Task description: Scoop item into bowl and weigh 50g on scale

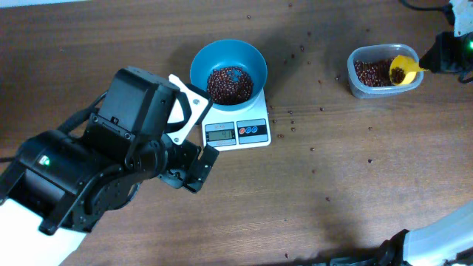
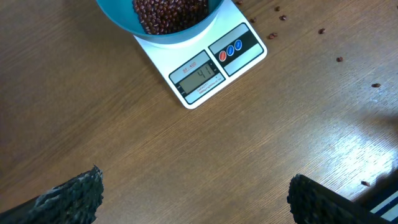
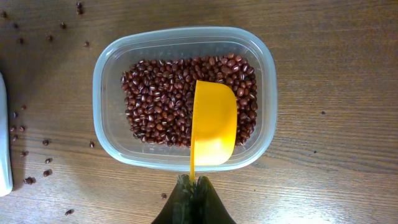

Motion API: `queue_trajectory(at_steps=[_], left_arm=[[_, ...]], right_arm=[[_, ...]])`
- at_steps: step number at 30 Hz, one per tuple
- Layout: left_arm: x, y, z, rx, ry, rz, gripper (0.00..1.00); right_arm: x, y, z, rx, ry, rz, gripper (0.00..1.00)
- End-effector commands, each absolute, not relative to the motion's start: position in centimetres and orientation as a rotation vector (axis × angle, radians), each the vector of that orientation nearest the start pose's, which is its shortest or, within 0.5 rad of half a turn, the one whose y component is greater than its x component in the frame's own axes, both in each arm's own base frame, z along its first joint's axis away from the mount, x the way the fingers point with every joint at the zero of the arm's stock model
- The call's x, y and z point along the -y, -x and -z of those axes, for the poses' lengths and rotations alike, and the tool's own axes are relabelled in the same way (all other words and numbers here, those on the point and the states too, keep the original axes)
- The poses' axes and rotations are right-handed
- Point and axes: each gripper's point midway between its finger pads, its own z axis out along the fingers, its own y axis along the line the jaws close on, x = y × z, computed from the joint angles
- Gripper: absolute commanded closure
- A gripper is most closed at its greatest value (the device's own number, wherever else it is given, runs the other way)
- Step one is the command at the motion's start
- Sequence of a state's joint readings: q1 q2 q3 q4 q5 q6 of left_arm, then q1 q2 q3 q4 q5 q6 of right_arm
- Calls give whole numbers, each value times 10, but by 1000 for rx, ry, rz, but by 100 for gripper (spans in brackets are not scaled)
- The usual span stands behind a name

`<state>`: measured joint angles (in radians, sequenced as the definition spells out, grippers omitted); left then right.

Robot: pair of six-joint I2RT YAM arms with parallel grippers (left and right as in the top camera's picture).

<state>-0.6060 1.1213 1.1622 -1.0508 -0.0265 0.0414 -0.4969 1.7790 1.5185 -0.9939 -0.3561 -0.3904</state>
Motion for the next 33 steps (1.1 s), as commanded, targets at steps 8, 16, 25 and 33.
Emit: queue_trajectory(at_steps=[8,16,25,33], left_arm=[[154,-235,-221,-2434,-808,169,1],[154,-235,-221,-2434,-808,169,1],[154,-235,-221,-2435,-808,169,1],[154,-235,-221,-2434,-808,169,1]], right_arm=[[145,-384,-170,-2563,-224,-407,96],[167,-369,-176,-2436,-434,-664,96],[149,-377,-193,-2335,-378,-824,96],[115,-387,-229,-2151,-277,-1089,96]])
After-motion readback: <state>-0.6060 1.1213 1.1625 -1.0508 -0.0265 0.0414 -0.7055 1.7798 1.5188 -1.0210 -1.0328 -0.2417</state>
